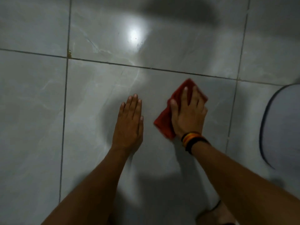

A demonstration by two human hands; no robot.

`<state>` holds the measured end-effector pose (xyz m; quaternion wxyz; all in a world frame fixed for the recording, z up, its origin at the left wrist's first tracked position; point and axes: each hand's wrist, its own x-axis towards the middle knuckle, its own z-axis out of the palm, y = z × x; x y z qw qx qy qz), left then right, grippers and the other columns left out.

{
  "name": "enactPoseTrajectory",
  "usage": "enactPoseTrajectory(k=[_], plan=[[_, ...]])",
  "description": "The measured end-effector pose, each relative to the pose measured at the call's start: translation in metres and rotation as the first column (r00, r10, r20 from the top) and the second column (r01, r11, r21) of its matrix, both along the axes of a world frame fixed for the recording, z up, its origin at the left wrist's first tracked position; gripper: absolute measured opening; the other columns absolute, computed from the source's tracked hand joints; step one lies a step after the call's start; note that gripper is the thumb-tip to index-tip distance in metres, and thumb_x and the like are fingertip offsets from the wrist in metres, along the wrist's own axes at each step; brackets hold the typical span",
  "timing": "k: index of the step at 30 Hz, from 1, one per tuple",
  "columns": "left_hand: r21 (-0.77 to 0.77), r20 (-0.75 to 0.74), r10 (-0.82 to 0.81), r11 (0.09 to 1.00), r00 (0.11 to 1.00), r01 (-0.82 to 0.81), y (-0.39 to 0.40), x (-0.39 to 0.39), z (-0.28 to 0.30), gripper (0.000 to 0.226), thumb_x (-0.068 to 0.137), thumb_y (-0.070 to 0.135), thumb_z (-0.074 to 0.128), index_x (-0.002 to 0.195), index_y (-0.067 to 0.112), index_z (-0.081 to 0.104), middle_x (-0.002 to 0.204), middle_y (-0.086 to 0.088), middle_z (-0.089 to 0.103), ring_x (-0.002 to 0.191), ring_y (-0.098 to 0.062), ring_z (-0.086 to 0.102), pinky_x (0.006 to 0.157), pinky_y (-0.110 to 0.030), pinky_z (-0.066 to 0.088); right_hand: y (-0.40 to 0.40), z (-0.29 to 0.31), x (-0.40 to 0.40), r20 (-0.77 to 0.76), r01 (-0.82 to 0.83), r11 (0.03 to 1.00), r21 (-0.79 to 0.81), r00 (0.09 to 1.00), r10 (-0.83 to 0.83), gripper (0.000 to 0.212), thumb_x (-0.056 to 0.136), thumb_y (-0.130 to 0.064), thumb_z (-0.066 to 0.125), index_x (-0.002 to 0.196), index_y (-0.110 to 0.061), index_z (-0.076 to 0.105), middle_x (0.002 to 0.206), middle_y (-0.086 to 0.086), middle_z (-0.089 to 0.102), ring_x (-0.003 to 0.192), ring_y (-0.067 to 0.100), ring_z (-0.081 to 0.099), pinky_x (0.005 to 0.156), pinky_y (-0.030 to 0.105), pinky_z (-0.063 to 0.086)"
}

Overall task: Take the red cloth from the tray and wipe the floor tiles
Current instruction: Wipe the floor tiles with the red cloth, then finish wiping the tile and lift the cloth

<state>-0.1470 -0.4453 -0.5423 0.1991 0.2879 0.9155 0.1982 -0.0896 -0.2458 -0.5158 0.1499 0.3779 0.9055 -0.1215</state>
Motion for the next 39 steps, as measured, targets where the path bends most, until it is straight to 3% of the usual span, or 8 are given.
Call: enactPoseTrajectory(k=[3, 8, 12, 15, 24, 29, 33, 39], plan=[[0.013, 0.149, 0.237, 0.97, 0.96, -0.242, 0.009, 0.017, 0.046, 0.064, 0.107, 0.046, 0.057, 0.157, 0.007, 0.052, 0.157, -0.015, 0.056, 0.148, -0.034, 0.051, 0.124, -0.047, 0.04, -0.009, 0.027, 0.014, -0.071, 0.138, 0.986, -0.093, 0.987, -0.145, 0.058, 0.104, -0.048, 0.041, 0.154, -0.018, 0.045, 0.155, 0.018, 0.041, 0.137, 0.038, 0.042, 0.114, 0.05, 0.033], [-0.197, 0.516, 0.412, 0.91, 0.751, -0.365, 0.05, 0.048, 0.055, 0.099, 0.08, 0.06, 0.084, 0.158, 0.015, 0.043, 0.147, -0.008, 0.057, 0.134, -0.029, 0.058, 0.106, -0.045, 0.055, 0.017, 0.022, 0.005, 0.159, 0.28, 0.938, -0.206, 0.955, -0.251, 0.056, 0.09, -0.035, 0.069, 0.139, -0.012, 0.053, 0.133, 0.017, 0.059, 0.125, 0.038, 0.056, 0.109, 0.047, 0.042], [-0.248, 0.512, 0.492, 0.869, 0.704, -0.427, 0.062, 0.043, 0.068, 0.029, 0.082, 0.027, 0.083, 0.1, 0.013, 0.065, 0.097, -0.007, 0.072, 0.1, -0.035, 0.073, 0.072, -0.033, 0.051, 0.018, 0.052, 0.015, 0.189, 0.443, 0.781, -0.441, 0.896, -0.401, 0.022, 0.081, -0.026, 0.074, 0.096, -0.011, 0.073, 0.09, 0.01, 0.073, 0.091, 0.034, 0.071, 0.075, 0.033, 0.054], [-0.188, 0.565, 0.447, 0.888, 0.694, -0.419, 0.05, 0.031, 0.106, 0.02, 0.069, 0.027, 0.083, 0.068, 0.014, 0.067, 0.077, -0.012, 0.073, 0.084, -0.038, 0.075, 0.071, -0.037, 0.06, 0.017, 0.094, 0.039, 0.145, 0.512, 0.655, -0.556, 0.835, -0.53, 0.011, 0.079, -0.022, 0.077, 0.089, -0.018, 0.076, 0.082, 0.001, 0.07, 0.087, 0.027, 0.071, 0.074, 0.027, 0.05], [-0.126, 0.853, 0.423, 0.735, 0.306, -0.666, 0.064, 0.009, 0.298, 0.012, 0.094, 0.029, 0.075, 0.097, 0.019, 0.081, 0.097, -0.001, 0.083, 0.098, -0.023, 0.076, 0.073, -0.026, 0.062, 0.059, 0.309, 0.102, 0.165, 0.428, 0.143, -0.892, 0.604, -0.78, 0.036, 0.093, 0.003, 0.069, 0.128, -0.004, 0.067, 0.123, 0.022, 0.073, 0.105, 0.034, 0.073, 0.093, 0.051, 0.061], [-0.351, 0.898, 0.439, 0.685, -0.024, -0.639, 0.141, 0.034, 0.378, 0.076, 0.085, 0.07, 0.076, 0.14, 0.023, 0.052, 0.141, -0.012, 0.061, 0.124, -0.039, 0.067, 0.089, -0.059, 0.067, 0.106, 0.411, 0.114, 0.246, 0.29, -0.149, -0.945, 0.335, -0.91, 0.037, 0.097, 0.004, 0.061, 0.131, -0.007, 0.064, 0.126, 0.016, 0.069, 0.103, 0.031, 0.072, 0.063, 0.036, 0.066], [-0.433, 0.9, 0.321, 0.744, -0.296, -0.509, 0.216, 0.068, 0.411, 0.105, 0.079, 0.081, 0.074, 0.139, -0.003, 0.054, 0.133, -0.021, 0.074, 0.113, -0.041, 0.079, 0.088, -0.053, 0.067, 0.153, 0.458, 0.128, 0.228, 0.215, -0.175, -0.961, 0.25, -0.941, 0.034, 0.098, -0.001, 0.062, 0.126, -0.02, 0.065, 0.127, 0.008, 0.067, 0.111, 0.034, 0.069, 0.066, 0.035, 0.065], [-0.241, 0.97, 0.2, 0.703, -0.14, -0.67, 0.348, 0.095, 0.433, 0.053, 0.095, 0.035, 0.078, 0.138, 0.005, 0.068, 0.114, -0.015, 0.084, 0.096, -0.027, 0.084, 0.071, -0.035, 0.068, 0.231, 0.48, 0.186, 0.193, 0.166, -0.167, -0.972, 0.16, -0.968, 0.036, 0.095, -0.008, 0.068, 0.124, -0.03, 0.066, 0.128, 0.007, 0.068, 0.113, 0.037, 0.07, 0.071, 0.042, 0.064]])
